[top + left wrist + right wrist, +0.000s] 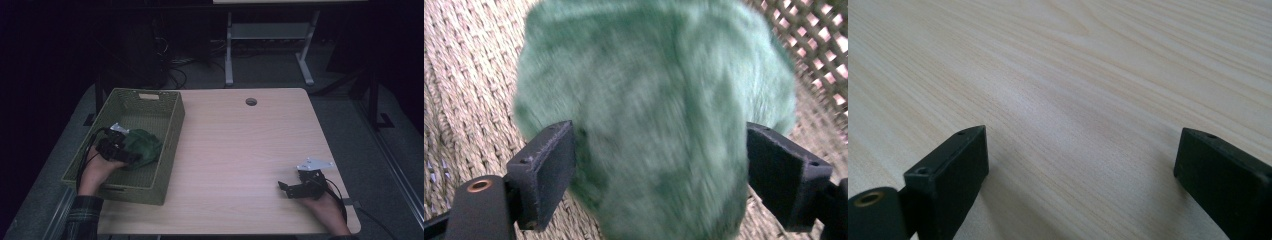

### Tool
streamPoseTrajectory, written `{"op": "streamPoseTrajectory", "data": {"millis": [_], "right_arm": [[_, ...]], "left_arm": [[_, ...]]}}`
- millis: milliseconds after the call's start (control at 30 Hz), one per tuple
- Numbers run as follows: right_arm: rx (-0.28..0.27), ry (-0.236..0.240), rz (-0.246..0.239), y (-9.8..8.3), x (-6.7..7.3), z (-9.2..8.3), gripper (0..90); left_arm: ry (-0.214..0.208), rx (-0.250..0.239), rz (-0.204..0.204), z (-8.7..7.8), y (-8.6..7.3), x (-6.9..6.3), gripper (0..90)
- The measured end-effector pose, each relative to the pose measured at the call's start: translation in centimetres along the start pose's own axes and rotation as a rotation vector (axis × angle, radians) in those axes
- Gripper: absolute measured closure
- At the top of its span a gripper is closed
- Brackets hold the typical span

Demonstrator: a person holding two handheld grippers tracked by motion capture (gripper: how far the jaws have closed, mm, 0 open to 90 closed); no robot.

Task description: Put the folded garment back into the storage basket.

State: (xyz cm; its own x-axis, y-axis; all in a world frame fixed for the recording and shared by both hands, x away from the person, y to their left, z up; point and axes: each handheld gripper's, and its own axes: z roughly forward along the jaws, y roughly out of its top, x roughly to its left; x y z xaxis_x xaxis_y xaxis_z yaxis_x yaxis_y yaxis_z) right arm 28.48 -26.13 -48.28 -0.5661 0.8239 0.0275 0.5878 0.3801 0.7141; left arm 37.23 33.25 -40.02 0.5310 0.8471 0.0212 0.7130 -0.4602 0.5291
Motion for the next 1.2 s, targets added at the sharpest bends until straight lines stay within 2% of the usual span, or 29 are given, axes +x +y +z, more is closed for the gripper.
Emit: {"op": "streamPoseTrajectory", "data": {"millis": [233, 533, 900, 1200], "right_arm": [[0.000, 0.000, 0.000, 0.0, 0.0, 0.0, 6.8], [0.000, 0.000, 0.001, 0.0, 0.0, 0.0, 6.8], [0.001, 0.000, 0.001, 0.0, 0.0, 0.0, 6.9], [0.001, 0.000, 0.001, 0.0, 0.0, 0.0, 6.8]], "left_arm": [[-0.007, -0.061, -0.011, -1.5, 0.0, 0.1, 15.0], [-0.021, -0.116, 0.005, -3.6, 0.7, -0.5, 15.0], [-0.074, -0.199, 0.040, -5.0, 2.6, -3.1, 15.0], [-0.111, -0.235, 0.084, -5.2, 4.3, -5.4, 15.0]]}}
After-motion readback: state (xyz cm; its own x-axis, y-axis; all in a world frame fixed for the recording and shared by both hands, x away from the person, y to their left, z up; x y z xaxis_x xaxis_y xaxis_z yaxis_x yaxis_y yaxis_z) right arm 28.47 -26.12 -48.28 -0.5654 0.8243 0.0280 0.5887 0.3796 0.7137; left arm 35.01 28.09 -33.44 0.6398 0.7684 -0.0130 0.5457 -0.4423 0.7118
